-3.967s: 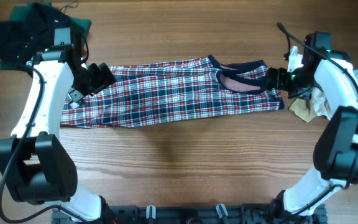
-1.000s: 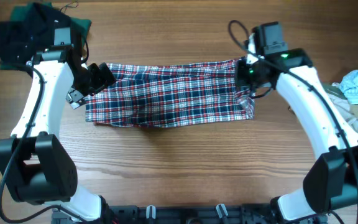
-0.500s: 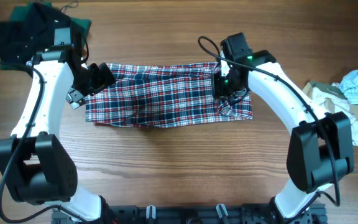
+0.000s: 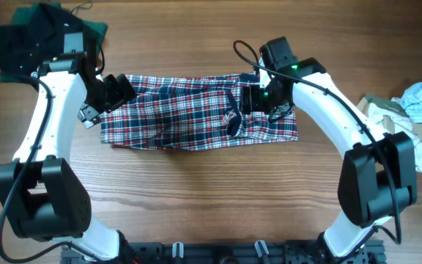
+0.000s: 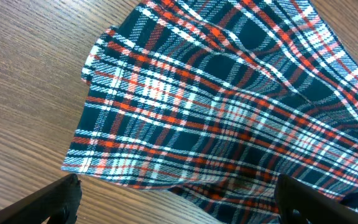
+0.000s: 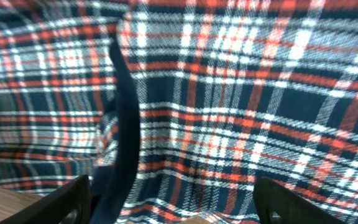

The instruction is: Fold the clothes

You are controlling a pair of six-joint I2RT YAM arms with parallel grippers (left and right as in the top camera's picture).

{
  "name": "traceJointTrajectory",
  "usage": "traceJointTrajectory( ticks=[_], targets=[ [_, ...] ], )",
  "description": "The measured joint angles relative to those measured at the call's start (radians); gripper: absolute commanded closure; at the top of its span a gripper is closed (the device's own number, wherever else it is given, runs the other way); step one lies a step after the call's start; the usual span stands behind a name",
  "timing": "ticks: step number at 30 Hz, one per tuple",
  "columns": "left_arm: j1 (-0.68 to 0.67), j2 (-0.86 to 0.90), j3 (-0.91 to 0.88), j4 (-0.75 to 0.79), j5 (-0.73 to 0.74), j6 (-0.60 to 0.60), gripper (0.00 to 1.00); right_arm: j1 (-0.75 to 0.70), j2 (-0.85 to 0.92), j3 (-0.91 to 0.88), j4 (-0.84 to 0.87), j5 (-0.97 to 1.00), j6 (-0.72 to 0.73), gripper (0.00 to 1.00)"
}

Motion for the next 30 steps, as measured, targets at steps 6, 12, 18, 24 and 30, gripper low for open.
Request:
traceJointTrajectory(
  ticks=[6,12,18,24,30],
  targets=[
    [0.0,0.0,0.0,0.0,0.003,0.0,0.0,0.0,0.0,0.049,0.019,-0.003,0.0,0.09],
    [0.0,0.0,0.0,0.0,0.003,0.0,0.0,0.0,0.009,0.049,0.013,-0.003,0.0,0.06],
    [0.0,0.0,0.0,0.016,0.01,-0.003,0.0,-0.002,0.023,0.049,0.055,-0.002,0.019,0.0],
    [0.0,0.0,0.0,0.051,0.021,-0.008,0.0,-0.016,0.023,0.049,0.056,-0.002,0.023,0.0],
    [0.0,0.0,0.0,0.072,0.059,-0.011,0.0,-0.016,0.023,0.049,0.057,-0.002,0.023,0.0]
  ],
)
